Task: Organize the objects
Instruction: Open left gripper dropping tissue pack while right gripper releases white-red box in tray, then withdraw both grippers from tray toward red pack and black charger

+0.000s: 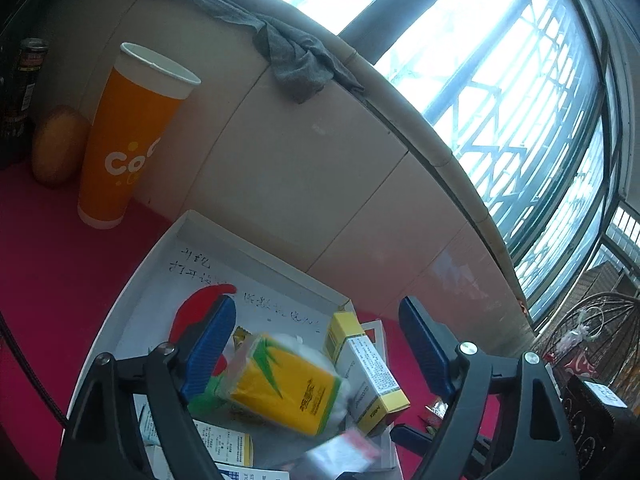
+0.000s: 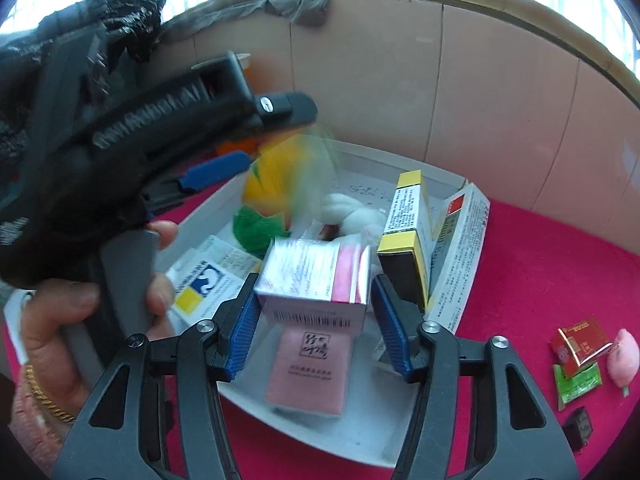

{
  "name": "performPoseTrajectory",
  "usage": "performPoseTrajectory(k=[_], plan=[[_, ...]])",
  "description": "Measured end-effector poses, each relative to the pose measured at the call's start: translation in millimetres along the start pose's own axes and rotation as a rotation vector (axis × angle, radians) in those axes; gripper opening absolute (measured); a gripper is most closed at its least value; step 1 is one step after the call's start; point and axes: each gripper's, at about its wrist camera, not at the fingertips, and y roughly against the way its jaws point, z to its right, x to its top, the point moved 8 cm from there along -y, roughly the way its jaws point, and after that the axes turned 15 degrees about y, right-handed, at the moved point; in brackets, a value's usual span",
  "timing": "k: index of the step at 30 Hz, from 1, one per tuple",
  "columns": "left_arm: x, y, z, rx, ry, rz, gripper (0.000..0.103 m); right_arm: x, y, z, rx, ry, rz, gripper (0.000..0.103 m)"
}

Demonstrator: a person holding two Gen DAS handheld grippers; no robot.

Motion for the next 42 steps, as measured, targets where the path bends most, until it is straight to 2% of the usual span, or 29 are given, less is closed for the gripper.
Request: performPoseTrajectory(k=[2, 3, 14, 24, 42], plan=[[1.3, 1.9, 1.9, 0.001, -0.008, 0.016, 0.085, -2.1, 0.6, 0.2, -0.024, 0.011, 0.001, 0.081], [1.4, 2.5, 2.7, 0.001, -0.011, 0.023, 0.085, -3.2, 2.1, -0.3, -0.027, 0.017, 0.005, 0.082], [-6.5, 3.1, 19.2, -0.001, -0.102, 0.047, 0.086, -32.3, 30.8, 15.6, -0.068, -0.058, 0.026, 0.083], [-10.5, 2.5, 26.7, -0.012, -0.125, 0.043, 0.086, -57.0, 54.8, 37.5, -0.089, -0.138, 0.015, 0.083], [-33.9, -4.3, 48.1, -0.05, -0.189, -0.02, 0.086, -116.4, 86.1, 118.9, -0.264, -0.316, -0.037, 0.083]])
